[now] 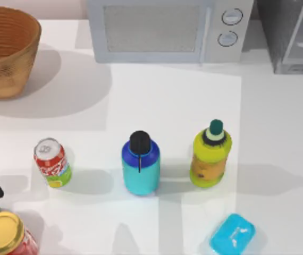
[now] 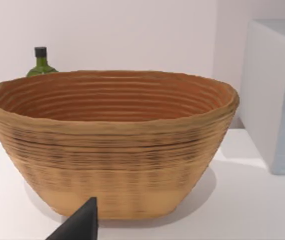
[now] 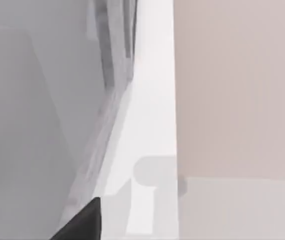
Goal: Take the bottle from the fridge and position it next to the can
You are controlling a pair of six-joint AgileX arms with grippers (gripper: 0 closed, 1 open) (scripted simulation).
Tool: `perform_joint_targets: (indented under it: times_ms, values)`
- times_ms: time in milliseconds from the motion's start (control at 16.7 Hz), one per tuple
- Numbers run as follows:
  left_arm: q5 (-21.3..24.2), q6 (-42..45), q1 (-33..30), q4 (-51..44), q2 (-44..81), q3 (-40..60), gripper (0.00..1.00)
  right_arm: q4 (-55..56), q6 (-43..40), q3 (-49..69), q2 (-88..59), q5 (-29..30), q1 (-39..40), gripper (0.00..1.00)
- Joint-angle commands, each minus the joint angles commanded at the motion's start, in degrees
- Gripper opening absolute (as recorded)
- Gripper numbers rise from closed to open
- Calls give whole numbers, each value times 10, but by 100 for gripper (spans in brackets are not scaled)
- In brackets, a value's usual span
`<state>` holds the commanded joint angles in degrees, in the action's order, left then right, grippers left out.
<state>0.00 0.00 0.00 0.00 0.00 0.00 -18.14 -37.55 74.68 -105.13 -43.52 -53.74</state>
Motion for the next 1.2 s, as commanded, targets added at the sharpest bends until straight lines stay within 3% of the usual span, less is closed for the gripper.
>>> perform_joint_targets:
  times_ms: [360,540,720,1200]
  values:
    - [0,0,0,0,0,0,100,7,5,-5,4,1,-1,100]
    - [0,0,0,0,0,0,100,24,36,-17,11,33,35,100]
    - [0,0,0,0,0,0,100,58,98,-44,27,101,125,100]
    - [0,0,0,0,0,0,100,178,308,-147,99,347,453,100]
